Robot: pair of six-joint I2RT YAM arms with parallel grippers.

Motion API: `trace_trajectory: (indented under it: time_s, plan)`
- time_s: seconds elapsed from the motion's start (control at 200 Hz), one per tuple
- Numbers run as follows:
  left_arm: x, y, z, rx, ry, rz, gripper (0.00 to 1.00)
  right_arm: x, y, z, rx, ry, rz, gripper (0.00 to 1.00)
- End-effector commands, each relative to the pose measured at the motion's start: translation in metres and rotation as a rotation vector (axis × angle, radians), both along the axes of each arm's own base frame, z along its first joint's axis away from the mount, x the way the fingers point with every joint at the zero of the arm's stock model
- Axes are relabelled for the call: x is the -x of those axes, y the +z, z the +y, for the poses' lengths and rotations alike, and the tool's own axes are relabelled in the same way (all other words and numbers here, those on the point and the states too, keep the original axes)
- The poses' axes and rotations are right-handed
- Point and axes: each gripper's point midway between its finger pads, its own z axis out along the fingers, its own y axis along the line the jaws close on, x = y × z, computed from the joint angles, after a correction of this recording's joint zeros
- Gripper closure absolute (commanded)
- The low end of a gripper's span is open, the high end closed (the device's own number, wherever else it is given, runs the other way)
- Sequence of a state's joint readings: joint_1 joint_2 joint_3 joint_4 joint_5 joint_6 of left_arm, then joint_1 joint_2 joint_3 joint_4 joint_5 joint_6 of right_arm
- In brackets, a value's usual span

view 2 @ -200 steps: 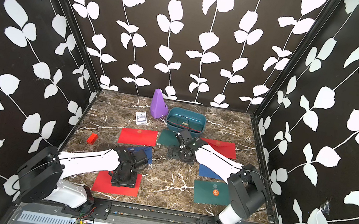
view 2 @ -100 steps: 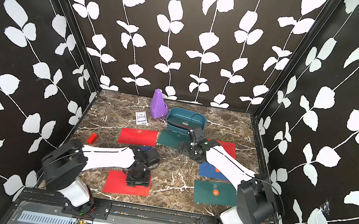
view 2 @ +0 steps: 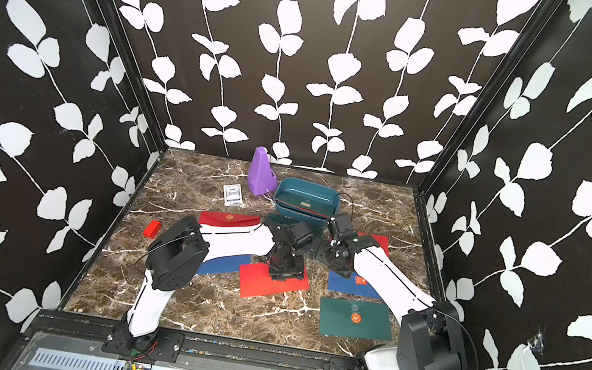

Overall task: Put the sealed envelopes into the storage box
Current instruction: Move the envelope to the center of the board.

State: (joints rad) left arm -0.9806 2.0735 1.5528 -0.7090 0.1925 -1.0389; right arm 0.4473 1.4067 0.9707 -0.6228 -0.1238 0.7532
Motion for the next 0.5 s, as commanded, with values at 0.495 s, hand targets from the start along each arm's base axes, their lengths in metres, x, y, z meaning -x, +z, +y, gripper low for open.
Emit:
trace_trajectory:
  time_s: [0.495]
  plan:
    - [-0.003,0.050,0.123,-0.162,-0.096,-0.203,0.42,0.052,-0.029,0.049,-0.195,-0.177,0.084,0.19]
